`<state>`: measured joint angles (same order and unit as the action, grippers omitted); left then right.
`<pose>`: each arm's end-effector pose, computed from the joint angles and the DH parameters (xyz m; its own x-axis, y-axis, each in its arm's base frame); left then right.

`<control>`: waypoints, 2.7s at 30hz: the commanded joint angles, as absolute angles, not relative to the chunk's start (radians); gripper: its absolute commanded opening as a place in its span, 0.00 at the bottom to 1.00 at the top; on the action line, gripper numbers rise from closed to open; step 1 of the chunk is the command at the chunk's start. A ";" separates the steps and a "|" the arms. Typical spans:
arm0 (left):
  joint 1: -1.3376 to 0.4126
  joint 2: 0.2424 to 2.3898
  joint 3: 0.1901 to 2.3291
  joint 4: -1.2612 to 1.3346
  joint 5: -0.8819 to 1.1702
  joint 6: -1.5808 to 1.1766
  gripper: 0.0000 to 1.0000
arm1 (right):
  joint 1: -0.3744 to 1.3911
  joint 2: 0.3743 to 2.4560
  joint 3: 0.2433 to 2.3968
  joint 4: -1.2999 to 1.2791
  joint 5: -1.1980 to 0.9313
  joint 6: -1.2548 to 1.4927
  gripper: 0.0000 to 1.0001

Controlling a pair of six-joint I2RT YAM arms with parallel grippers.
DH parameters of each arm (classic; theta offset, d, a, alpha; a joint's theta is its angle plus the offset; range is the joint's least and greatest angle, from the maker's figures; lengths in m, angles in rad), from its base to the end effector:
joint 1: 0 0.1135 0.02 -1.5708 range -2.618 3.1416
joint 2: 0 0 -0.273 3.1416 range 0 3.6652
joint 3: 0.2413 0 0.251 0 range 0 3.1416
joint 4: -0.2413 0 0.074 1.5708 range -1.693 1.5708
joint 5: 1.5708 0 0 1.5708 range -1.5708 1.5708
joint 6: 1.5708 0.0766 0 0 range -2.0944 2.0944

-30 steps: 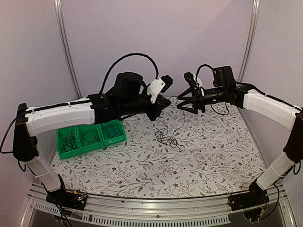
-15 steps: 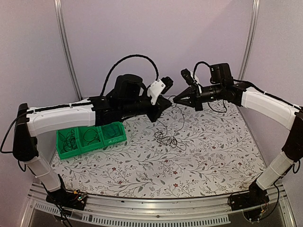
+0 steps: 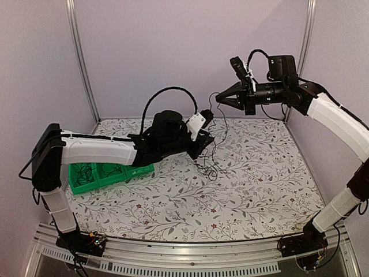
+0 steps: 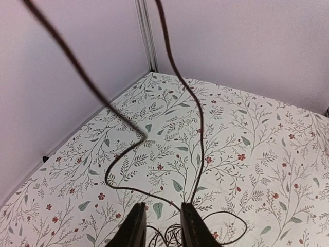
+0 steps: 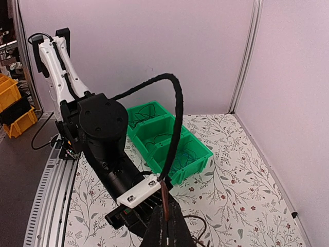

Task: Untangle the cables

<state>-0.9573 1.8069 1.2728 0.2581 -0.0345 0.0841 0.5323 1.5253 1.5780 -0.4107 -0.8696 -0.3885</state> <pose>0.2722 -0.3820 0.2655 -0.0893 0.2726 -0.9580 0.8084 0.5817 0.0902 0.2834 0.2349 0.4157 0.0782 -0.2376 -0.9682 -0.9880 0.1110 -0.1070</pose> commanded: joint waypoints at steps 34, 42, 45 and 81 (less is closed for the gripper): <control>-0.869 1.885 1.157 0.488 0.129 -0.140 0.00 | 0.536 1.501 1.890 -0.486 -0.764 -0.271 0.00; -0.722 1.967 1.100 0.230 0.072 -0.506 0.00 | 0.474 1.537 2.107 -0.402 -0.741 -0.156 0.00; -0.719 1.925 1.051 0.157 -0.014 -0.511 0.00 | 0.447 1.572 2.190 -0.390 -0.744 -0.127 0.00; -0.733 1.334 1.158 0.158 0.241 -0.154 0.65 | 0.640 1.769 1.970 -0.390 -0.839 -0.192 0.00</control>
<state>-0.7158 1.2812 1.1137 0.1352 0.1520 -0.2142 0.6178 1.7729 1.9823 -0.3893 -0.8177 -0.1734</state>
